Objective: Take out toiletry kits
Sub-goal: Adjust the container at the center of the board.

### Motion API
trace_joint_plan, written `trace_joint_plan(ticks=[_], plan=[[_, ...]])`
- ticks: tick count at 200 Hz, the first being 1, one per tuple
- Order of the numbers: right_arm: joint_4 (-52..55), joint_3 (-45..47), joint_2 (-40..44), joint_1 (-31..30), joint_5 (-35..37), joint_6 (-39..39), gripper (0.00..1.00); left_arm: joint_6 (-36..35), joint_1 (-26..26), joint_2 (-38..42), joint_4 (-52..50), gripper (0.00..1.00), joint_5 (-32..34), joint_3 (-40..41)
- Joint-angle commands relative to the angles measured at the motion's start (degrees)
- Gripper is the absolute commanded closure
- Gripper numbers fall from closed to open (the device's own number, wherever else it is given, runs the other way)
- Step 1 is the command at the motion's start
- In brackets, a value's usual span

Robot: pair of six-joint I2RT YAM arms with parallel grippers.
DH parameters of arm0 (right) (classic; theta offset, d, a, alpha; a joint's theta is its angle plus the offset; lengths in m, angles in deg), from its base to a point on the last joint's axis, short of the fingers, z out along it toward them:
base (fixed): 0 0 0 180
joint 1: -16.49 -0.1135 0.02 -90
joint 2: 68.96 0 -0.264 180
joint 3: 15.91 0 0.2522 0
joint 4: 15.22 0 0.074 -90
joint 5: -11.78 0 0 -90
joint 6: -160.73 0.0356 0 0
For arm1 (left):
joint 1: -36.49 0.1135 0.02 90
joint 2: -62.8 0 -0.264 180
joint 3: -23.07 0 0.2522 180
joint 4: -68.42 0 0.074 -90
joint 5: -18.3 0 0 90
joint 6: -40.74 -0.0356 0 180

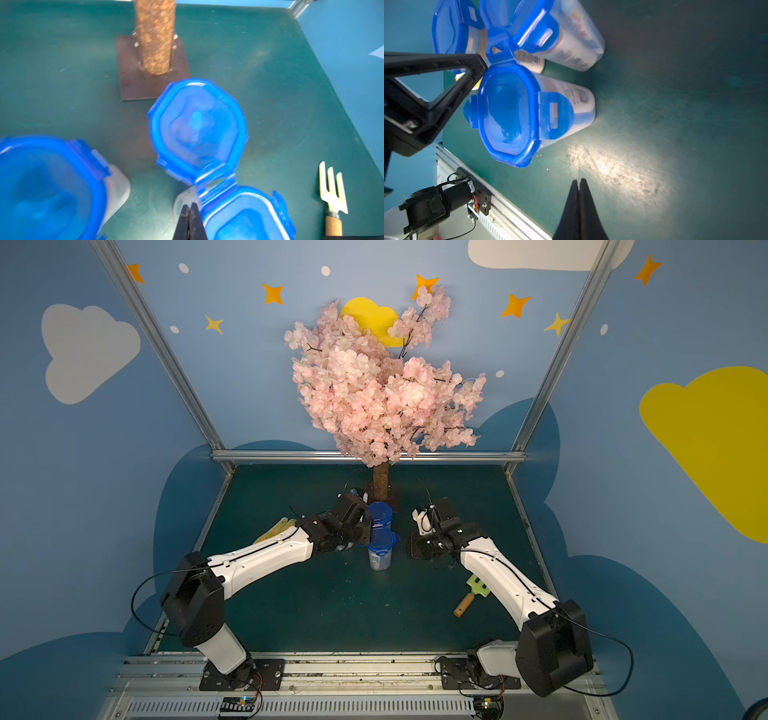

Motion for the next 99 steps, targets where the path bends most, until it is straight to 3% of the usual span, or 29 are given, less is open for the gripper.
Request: trace_joint_plan(ticks=[1,99], plan=[[-1.72,-2.58,-3.22,-0.85,-1.33,0.49,1.0,0.96,-0.01,1.76,-2.21,0.98,0.96,1.17],[-0.49,-15.23,-15.99,-0.82,-0.48,-2.11,1.0,4.27,-0.57,3.95,-6.92,0.98,-2.31,2.67]])
